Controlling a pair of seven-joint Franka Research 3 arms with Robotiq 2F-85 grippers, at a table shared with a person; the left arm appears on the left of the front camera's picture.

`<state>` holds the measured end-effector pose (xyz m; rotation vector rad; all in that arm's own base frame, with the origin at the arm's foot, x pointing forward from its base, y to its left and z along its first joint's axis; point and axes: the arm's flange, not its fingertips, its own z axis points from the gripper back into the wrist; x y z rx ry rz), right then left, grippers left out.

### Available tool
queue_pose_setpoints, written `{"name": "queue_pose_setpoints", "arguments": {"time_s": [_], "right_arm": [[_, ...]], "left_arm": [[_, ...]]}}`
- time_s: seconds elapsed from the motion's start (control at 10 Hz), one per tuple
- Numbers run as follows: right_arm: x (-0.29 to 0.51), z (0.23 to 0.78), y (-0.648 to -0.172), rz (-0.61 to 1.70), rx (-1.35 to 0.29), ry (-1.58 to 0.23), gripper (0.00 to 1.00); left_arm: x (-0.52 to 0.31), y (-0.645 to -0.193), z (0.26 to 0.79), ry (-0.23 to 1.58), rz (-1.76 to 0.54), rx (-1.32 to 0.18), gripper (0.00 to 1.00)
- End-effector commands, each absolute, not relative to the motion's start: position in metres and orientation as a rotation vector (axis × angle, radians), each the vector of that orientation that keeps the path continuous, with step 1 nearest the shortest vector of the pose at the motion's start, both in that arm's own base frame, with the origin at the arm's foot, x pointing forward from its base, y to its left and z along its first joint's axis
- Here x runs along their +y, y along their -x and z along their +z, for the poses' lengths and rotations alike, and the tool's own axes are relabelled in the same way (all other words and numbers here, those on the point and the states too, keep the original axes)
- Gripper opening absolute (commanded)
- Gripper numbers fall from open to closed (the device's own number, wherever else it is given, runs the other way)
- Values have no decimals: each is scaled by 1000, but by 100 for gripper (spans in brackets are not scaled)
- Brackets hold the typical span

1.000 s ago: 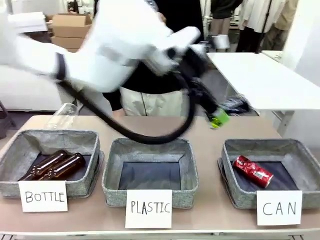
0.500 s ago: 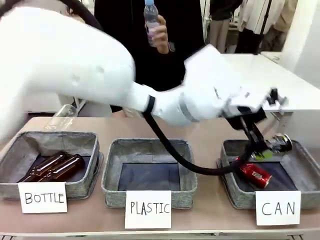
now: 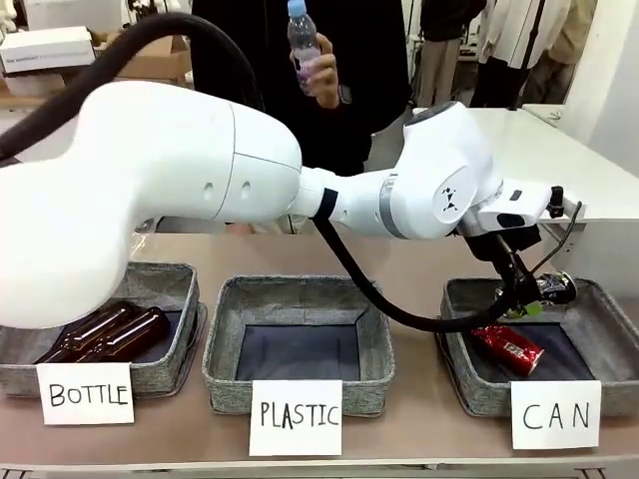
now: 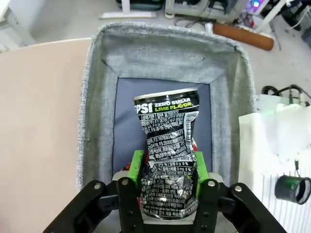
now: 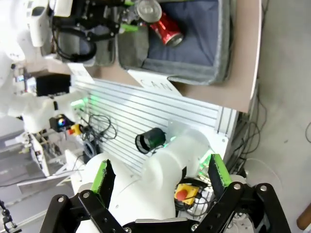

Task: Sort the can waste into the basket.
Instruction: Pick up the can waste from the table and place it in the right Fabric basket.

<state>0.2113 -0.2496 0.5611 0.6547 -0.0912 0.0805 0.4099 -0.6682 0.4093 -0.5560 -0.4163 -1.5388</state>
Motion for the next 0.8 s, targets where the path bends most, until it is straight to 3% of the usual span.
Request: {"name": "queue_pose_setpoints", "arguments": {"time_s": [0.0, 0.4, 0.7], "right_arm": [[-250, 564, -213, 62, -98, -658, 100], [-250, 564, -213, 62, -98, -658, 100], [-244, 564, -223, 94, -104, -685, 100]], "left_arm": [[-681, -415, 416, 538, -1542, -384, 100], [-673, -419, 419, 540, -1530, -378, 100], [-627, -421, 446, 557, -1447, -171, 100]]}}
